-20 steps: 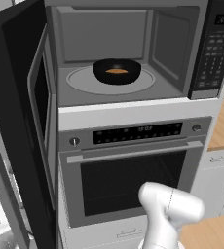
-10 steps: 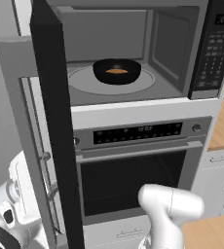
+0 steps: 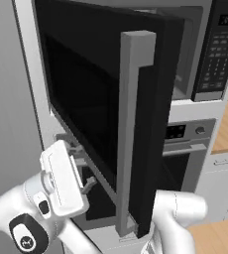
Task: Open the microwave, place the bowl with waffle inside the microwave, then close the microwave door and turn it on.
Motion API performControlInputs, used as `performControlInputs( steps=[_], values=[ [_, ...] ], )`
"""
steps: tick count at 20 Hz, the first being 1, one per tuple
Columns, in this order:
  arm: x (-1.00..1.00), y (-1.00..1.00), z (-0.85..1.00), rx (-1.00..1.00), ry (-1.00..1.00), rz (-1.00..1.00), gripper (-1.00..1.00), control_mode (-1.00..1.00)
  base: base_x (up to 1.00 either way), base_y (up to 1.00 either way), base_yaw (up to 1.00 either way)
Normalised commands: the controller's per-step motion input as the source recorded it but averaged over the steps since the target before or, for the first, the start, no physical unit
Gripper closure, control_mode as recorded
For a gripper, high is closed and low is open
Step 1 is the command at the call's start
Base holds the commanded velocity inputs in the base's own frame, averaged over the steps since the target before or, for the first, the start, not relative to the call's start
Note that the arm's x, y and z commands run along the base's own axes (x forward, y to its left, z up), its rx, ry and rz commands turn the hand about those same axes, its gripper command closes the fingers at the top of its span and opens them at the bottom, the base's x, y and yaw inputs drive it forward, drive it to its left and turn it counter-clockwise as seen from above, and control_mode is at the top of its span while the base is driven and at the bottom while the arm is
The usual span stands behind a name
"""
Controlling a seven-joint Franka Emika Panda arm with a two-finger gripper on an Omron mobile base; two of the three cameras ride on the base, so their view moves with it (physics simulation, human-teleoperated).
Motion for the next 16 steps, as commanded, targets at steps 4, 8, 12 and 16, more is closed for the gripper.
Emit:
performControlInputs(
  steps=[4,8,12,16],
  values=[
    [-0.01,-0.84,0.0,0.05,-0.06,0.0,-1.0,-1.0,0.0,0.0,0.0],
    [0.0,-0.78,0.0,0.04,-0.04,0.0,-1.0,-1.0,0.0,0.0,0.0],
    [0.0,-0.67,0.02,0.03,-0.02,0.0,-1.0,-1.0,0.0,0.0,0.0],
    [0.0,-0.59,0.09,0.04,0.0,0.02,-1.0,-1.0,0.0,0.0,0.0]
  ],
)
